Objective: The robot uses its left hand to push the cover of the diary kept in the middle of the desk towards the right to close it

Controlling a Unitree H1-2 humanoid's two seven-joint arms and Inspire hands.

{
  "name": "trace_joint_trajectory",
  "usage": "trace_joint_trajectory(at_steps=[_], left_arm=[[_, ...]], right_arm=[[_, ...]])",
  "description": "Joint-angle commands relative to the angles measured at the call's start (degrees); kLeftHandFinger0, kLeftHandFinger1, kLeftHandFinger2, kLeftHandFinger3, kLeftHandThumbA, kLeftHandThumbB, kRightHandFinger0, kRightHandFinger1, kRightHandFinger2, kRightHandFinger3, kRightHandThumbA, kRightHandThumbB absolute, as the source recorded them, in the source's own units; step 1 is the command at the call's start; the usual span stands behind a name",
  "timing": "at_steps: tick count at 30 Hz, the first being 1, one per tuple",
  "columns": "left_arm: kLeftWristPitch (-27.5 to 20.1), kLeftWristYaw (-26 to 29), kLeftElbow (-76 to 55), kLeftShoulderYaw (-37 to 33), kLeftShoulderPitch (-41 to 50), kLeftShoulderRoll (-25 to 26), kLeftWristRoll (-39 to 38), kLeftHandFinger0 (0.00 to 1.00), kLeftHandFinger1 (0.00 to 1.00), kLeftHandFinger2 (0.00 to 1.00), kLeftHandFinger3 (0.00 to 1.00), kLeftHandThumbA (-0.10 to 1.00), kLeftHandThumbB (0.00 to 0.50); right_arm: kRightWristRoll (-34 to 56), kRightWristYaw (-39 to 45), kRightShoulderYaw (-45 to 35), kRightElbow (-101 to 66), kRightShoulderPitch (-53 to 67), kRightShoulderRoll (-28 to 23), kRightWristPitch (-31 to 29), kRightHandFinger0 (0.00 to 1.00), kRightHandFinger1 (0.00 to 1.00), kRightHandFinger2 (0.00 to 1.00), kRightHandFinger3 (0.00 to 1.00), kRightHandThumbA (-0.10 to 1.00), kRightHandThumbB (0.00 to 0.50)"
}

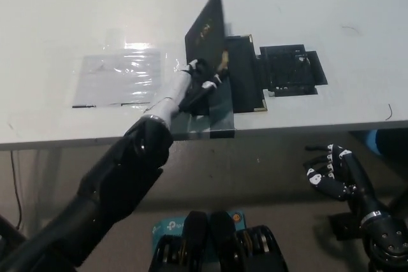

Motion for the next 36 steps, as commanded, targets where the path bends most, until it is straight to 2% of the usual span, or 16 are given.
trace_joint_trajectory(at_steps=[1, 2, 4, 6, 9, 10, 11, 12, 20, 22, 24, 25, 26, 27, 32, 36], left_arm=[[4.6, -14.8, 4.2, -35.7, -15.7, -10.1, 41.4, 1.0, 1.0, 1.0, 1.0, 0.91, 0.056], [4.7, -14.5, 4.9, -36.3, -16.3, -10.4, 41.9, 1.0, 1.0, 1.0, 1.0, 0.75, 0.025], [5.1, -13.8, 4.4, -36.2, -16.8, -10.0, 41.7, 1.0, 1.0, 1.0, 1.0, 0.58, 0.002], [4.8, -13.3, 4.5, -36.6, -17.6, -9.6, 41.6, 1.0, 1.0, 1.0, 1.0, 0.4, 0.0], [3.8, -12.2, 3.4, -36.7, -18.6, -9.1, 40.8, 1.0, 1.0, 1.0, 1.0, 0.32, 0.0], [3.1, -9.2, 3.5, -36.3, -18.4, -9.2, 40.7, 1.0, 1.0, 1.0, 1.0, 0.29, 0.0], [1.9, -9.4, 2.7, -36.0, -18.8, -9.4, 39.6, 1.0, 1.0, 1.0, 1.0, 0.29, 0.0], [1.9, -10.5, 1.8, -35.9, -19.4, -10.3, 38.7, 1.0, 1.0, 1.0, 1.0, 0.34, 0.0], [3.3, -11.7, -0.1, -38.3, -20.3, -10.5, 40.3, 1.0, 1.0, 1.0, 1.0, 0.4, 0.0], [2.8, -10.6, 0.9, -37.9, -19.6, -10.0, 40.1, 1.0, 1.0, 1.0, 1.0, 0.31, 0.001], [2.8, -11.1, 0.9, -37.8, -19.3, -9.9, 40.3, 1.0, 1.0, 1.0, 1.0, 0.29, 0.003], [2.1, -10.7, 0.5, -36.5, -19.1, -9.2, 39.4, 1.0, 1.0, 1.0, 1.0, 0.29, 0.048], [2.0, -10.5, 0.3, -36.1, -19.0, -9.0, 39.4, 1.0, 1.0, 1.0, 1.0, 0.28, 0.007], [2.2, -10.8, -1.3, -34.4, -18.7, -8.2, 39.3, 1.0, 1.0, 1.0, 1.0, 0.28, 0.0], [2.0, -12.1, -9.4, -26.6, -16.3, -6.3, 38.2, 1.0, 1.0, 1.0, 1.0, 0.27, 0.0], [2.5, -15.4, -20.7, -19.3, -14.0, -3.9, 37.7, 1.0, 1.0, 1.0, 1.0, 0.34, 0.002]], right_arm=[[-0.7, 2.0, 2.0, -3.9, -3.8, 0.1, 2.3, 0.26, 0.33, 0.44, 0.65, 0.61, 0.0], [-1.1, 1.3, 1.9, -4.4, -4.0, 0.5, 3.7, 0.27, 0.35, 0.44, 0.65, 0.63, 0.0], [-1.2, 1.3, 2.1, -4.6, -4.3, 0.6, 4.2, 0.26, 0.33, 0.43, 0.63, 0.61, 0.0], [-3.5, 0.0, 3.0, -4.5, -4.7, 0.6, 4.1, 0.24, 0.3, 0.39, 0.5, 0.58, 0.0], [-5.2, 0.4, 4.4, -5.0, -5.1, -0.2, 5.9, 0.25, 0.3, 0.38, 0.44, 0.49, 0.0], [-4.9, 0.7, 4.5, -5.2, -5.2, -0.3, 6.9, 0.24, 0.29, 0.36, 0.43, 0.43, 0.039], [-3.7, 0.2, 2.7, -5.3, -4.5, 1.5, 7.6, 0.21, 0.29, 0.37, 0.46, 0.3, 0.057], [-2.0, 1.4, 3.0, -5.2, -4.3, 0.8, 7.7, 0.23, 0.33, 0.45, 0.55, 0.11, 0.012], [-3.1, 2.0, 5.2, -3.7, -5.7, -0.7, 7.7, 0.23, 0.3, 0.41, 0.52, 0.08, 0.031], [-1.9, 2.6, 5.2, -4.3, -5.0, -1.1, 7.1, 0.25, 0.33, 0.45, 0.6, 0.1, 0.022], [-1.7, 2.7, 5.2, -4.5, -4.5, -1.3, 7.3, 0.25, 0.34, 0.46, 0.61, 0.12, 0.033], [-1.6, 2.9, 5.2, -4.6, -4.5, -1.4, 7.6, 0.25, 0.35, 0.48, 0.63, 0.16, 0.035], [-1.6, 2.9, 5.0, -4.5, -4.5, -1.2, 7.6, 0.26, 0.35, 0.48, 0.63, 0.17, 0.048], [-2.1, 2.5, 4.7, -4.1, -4.5, -0.7, 7.7, 0.26, 0.34, 0.46, 0.61, 0.17, 0.049], [-3.4, 2.5, 5.4, -3.5, -4.3, -1.1, 7.7, 0.25, 0.32, 0.44, 0.62, 0.21, 0.048], [-1.4, 2.4, 4.1, -3.3, -3.8, -0.3, 7.5, 0.24, 0.31, 0.42, 0.59, 0.18, 0.048]])
